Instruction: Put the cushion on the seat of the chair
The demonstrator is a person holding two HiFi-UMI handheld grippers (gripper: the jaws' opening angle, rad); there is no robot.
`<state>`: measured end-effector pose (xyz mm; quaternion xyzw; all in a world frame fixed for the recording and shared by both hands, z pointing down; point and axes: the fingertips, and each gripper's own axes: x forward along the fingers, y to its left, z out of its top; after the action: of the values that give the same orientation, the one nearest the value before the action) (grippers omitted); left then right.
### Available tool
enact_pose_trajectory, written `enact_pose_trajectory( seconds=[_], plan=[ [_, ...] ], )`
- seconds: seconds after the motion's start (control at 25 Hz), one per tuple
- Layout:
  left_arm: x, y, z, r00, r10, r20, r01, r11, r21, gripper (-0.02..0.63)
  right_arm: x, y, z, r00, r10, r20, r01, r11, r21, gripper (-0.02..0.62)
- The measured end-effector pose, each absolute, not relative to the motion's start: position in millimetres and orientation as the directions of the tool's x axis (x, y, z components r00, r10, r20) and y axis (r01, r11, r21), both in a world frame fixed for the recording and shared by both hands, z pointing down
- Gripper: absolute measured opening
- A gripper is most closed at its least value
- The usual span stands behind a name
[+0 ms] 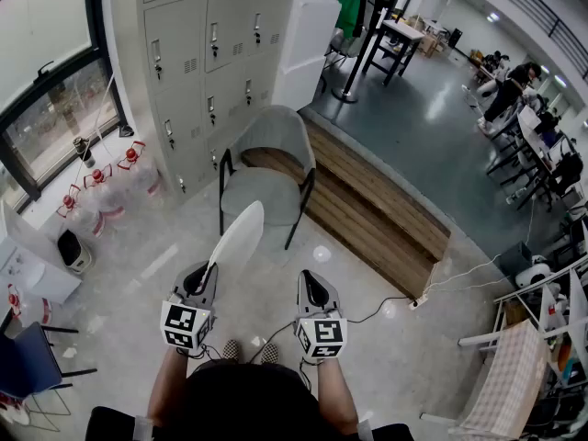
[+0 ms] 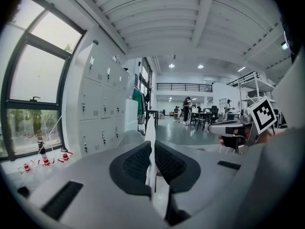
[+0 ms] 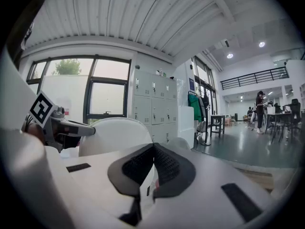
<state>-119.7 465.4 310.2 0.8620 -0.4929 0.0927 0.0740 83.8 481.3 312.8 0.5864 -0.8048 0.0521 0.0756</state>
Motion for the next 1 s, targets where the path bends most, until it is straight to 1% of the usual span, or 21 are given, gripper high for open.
enact_pose_trajectory(
  seconds=[0.52, 1.0],
  plan=[
    [-136, 462, 315, 0.511, -0.825, 0.24, -0.855, -0.516, 0.045, 0.035, 66, 482, 317, -0.297, -0.935, 0.196, -0.954, 0.299, -0.019, 0.029],
    [-171, 442, 317, 0.557, -0.798, 0.231, -0.826, -0.562, 0.049, 0.035, 28, 471, 318, -0.235, -0.951, 0.2, -0.971, 0.239, -0.006, 0.029]
  ],
)
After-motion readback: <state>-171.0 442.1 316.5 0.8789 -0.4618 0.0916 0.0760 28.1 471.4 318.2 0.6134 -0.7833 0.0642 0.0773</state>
